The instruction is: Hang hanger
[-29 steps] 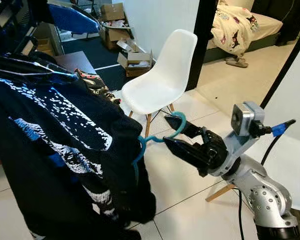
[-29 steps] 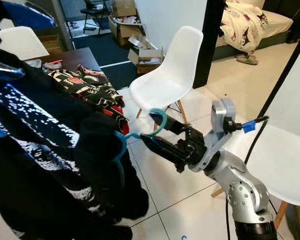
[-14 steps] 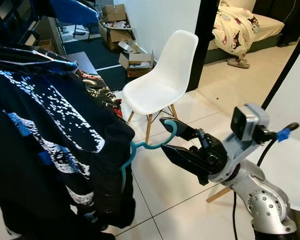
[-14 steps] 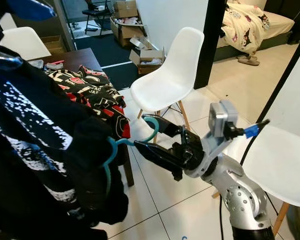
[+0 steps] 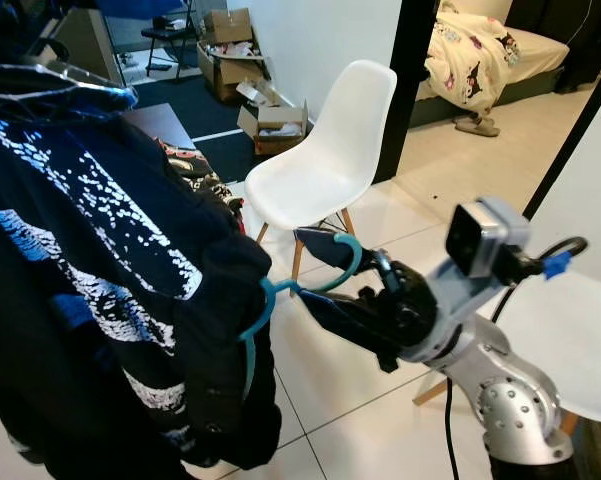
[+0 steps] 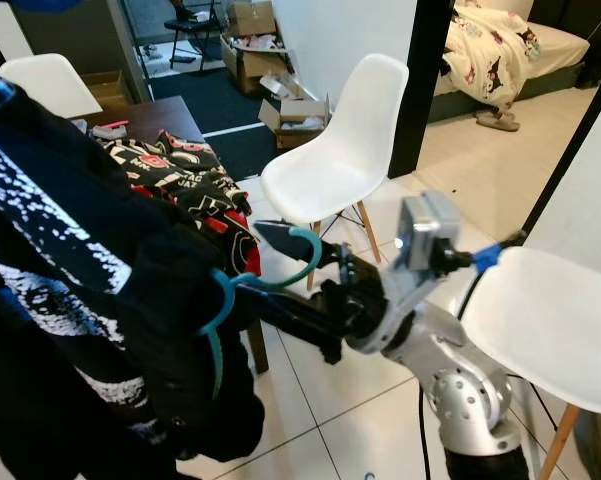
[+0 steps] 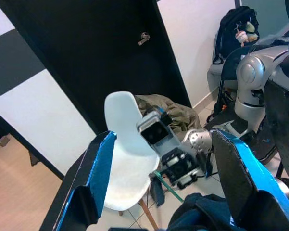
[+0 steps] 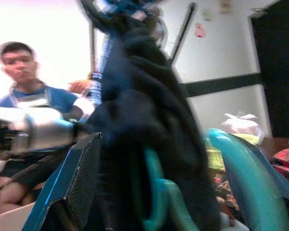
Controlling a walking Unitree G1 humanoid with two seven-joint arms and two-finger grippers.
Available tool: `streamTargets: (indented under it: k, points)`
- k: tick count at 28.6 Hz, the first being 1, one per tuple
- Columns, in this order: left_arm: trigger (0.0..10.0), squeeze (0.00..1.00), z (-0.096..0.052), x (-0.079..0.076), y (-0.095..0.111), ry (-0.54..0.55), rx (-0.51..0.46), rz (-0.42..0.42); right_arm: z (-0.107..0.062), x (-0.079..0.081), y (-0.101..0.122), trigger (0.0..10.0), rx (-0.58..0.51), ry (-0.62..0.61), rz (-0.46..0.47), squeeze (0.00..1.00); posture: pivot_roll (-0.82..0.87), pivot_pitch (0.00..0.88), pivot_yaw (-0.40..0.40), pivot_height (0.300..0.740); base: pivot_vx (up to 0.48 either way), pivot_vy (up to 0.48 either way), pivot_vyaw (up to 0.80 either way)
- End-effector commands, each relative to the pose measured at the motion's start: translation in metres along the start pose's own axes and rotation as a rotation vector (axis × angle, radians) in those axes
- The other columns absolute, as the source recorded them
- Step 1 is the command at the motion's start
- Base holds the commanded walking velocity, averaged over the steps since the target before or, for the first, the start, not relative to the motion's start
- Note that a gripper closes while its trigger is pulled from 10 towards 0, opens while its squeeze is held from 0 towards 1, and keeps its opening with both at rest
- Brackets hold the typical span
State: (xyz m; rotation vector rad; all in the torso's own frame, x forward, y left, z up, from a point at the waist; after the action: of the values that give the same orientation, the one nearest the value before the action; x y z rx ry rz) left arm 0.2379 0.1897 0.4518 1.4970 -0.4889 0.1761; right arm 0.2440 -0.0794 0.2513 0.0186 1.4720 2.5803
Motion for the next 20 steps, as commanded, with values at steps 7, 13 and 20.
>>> streamTargets:
  k: [7,13,20]
  points:
    - [10.0,0.00,0.004,-0.005,0.011,-0.048,-0.017,0.048,0.000,-0.010,0.004,0.0,-0.019,-0.062,-0.025,0.00,0.08,0.061,0.035,0.740,0.000,0.000,0.00]
    - [10.0,0.00,0.005,-0.005,0.011,-0.050,-0.017,0.049,-0.002,-0.009,0.007,0.0,-0.035,-0.063,-0.024,0.00,0.08,0.060,0.035,0.740,0.000,0.000,0.00]
    - [10.0,0.00,0.005,-0.003,0.012,-0.047,-0.019,0.050,-0.005,-0.012,0.011,0.0,-0.052,-0.076,-0.026,0.00,0.08,0.060,0.037,0.740,0.000,0.000,0.00]
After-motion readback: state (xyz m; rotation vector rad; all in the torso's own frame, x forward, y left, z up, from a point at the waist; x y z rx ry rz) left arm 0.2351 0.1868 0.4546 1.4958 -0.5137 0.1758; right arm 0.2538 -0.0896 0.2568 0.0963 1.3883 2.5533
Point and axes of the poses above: a point about 5 cm out from each wrist's last joint towards the gripper, its own z axis pointing out of the wrist towards the gripper, its own y axis along the axis of the wrist's last joint, x = y × z, the point moved 2 cm from there along z, pointing out of the wrist towards the gripper, and after that the axes turned 10 degrees about -z, right-handed, at the moved point
